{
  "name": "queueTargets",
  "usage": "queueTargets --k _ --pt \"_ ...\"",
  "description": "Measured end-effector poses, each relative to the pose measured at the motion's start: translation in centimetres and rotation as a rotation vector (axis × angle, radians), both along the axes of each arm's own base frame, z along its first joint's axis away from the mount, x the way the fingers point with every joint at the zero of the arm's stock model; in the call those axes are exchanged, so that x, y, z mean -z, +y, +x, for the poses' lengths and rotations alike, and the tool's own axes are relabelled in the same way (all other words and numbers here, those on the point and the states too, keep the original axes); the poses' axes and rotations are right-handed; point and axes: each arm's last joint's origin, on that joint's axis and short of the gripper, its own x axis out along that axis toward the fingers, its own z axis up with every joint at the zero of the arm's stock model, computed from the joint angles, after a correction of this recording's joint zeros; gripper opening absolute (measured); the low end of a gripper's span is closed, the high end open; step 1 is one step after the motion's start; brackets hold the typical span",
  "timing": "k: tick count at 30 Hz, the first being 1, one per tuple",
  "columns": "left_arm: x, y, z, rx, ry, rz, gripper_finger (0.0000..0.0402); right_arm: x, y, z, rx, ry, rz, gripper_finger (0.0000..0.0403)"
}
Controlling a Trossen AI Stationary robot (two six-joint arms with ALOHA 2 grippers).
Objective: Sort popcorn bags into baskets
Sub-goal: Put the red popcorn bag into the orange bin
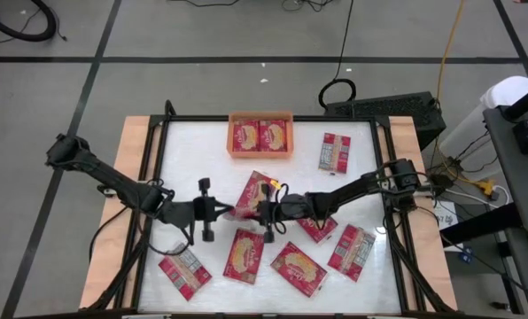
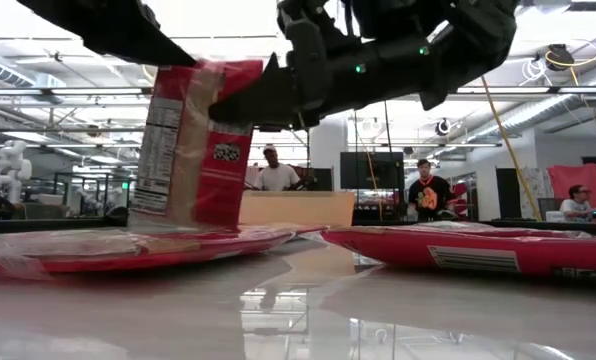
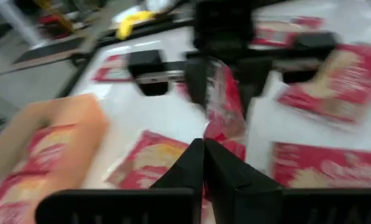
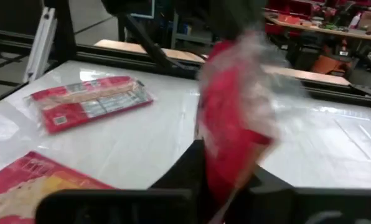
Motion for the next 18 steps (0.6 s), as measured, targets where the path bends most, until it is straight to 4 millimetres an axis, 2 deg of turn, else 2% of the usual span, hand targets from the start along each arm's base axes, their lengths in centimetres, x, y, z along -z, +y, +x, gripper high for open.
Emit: queueTargets --k 4,8,14,18 --pt "-0.2 0.6 0.2 -0.116 -0.045 0.014 0.0051 -0.6 -1.2 0.0 0.036 -0.005 0.019 0.0021" --pt "-0.4 0.9 0.1 -0.225 -0.091 0.030 0.0108 -1.9 -2.6 -0.4 0.067 0.022 0.029 0.0011" --pt "-0.5 1.2 0.0 -0.369 -0.156 -0.012 0.0206 -4.4 -4.9 -2.2 0.172 0.039 0.015 0.0013" --pt "-0.3 1.4 0.2 -0.426 -0.183 -0.057 0.0252 -5.8 -6.7 -3.9 0.276 -0.019 0.028 0.0012"
